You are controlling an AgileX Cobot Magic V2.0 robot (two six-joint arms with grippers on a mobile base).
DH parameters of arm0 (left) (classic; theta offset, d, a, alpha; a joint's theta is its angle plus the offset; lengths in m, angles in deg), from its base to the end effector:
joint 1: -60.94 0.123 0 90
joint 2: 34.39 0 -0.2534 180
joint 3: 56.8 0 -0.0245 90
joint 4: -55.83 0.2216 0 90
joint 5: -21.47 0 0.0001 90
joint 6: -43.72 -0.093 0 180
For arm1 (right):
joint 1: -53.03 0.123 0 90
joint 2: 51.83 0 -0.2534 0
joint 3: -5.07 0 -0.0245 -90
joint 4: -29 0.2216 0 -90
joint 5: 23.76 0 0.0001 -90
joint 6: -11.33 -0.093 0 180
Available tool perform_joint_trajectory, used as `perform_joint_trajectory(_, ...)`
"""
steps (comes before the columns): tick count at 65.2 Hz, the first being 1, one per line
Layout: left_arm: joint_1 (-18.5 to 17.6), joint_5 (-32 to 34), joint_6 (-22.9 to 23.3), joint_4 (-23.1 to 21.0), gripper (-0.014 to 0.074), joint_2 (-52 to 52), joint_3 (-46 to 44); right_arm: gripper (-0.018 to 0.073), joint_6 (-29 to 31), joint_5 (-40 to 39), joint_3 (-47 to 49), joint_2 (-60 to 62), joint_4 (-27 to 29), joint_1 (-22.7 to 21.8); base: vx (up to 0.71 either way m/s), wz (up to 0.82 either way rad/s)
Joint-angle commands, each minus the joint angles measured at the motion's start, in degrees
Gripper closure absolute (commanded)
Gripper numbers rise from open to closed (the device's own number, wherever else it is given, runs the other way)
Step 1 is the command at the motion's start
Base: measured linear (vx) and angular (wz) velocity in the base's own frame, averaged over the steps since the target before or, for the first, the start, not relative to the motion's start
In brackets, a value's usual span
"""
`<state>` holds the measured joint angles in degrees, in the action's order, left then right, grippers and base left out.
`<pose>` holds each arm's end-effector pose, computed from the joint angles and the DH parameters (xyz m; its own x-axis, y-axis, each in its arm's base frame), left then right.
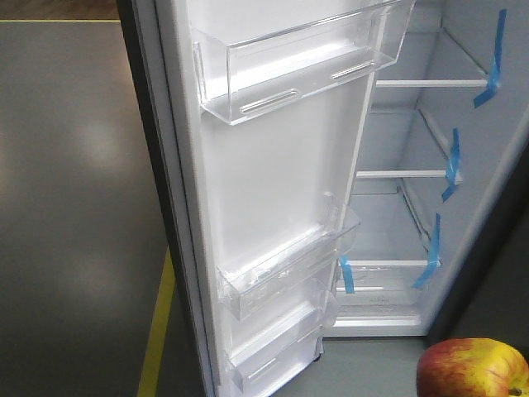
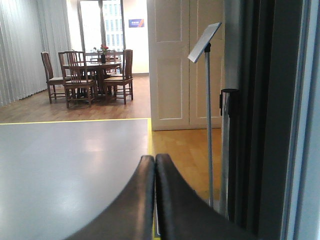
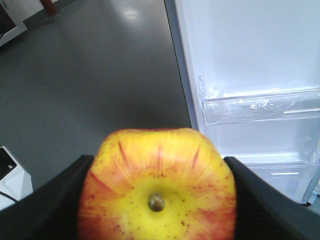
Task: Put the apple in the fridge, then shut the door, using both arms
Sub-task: 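Stop in front of the open refrigerator holding the apple, then raise the right gripper with the apple toward the refrigerator shelves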
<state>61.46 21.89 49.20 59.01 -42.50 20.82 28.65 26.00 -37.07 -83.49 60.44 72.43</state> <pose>0.0610 0.0005 0.2072 0.0820 -0.0394 -0.9959 -0.0054 0.9992 -0.0400 0.0488 0.0565 0.2999 -0.5032 -0.1055 -0.8577 -0.5976 0.7594 0.2572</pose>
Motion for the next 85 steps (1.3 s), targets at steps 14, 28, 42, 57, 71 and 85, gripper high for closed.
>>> perform_joint_trajectory(14,0.1,4.2,0.1,-0.6,0.0602,0.9,1.6,0.0223,0.2,-3.7,1.5,-0.3,2.1,0.1,0.06,0.01)
perform_joint_trajectory(28,0.1,4.2,0.1,-0.6,0.0602,0.9,1.6,0.0223,0.2,-3.7,1.5,-0.3,2.1,0.1,0.05,0.0)
perform_joint_trajectory(42,0.1,4.2,0.1,-0.6,0.0602,0.9,1.6,0.0223,0.2,-3.7,1.5,-0.3,2.1,0.1,0.05,0.0)
perform_joint_trajectory(57,0.1,4.2,0.1,-0.6,0.0602,0.9,1.6,0.0223,0.2,-3.7,1.5,-0.3,2.1,0.1,0.04,0.0)
perform_joint_trajectory(71,0.1,4.2,0.1,-0.6,0.0602,0.9,1.6,0.0223,0.2,-3.7,1.5,-0.3,2.1,0.1,0.03,-0.02)
perform_joint_trajectory(85,0.1,4.2,0.1,-0.6,0.0602,0.9,1.6,0.0223,0.2,-3.7,1.5,-0.3,2.1,0.1,0.02,-0.01)
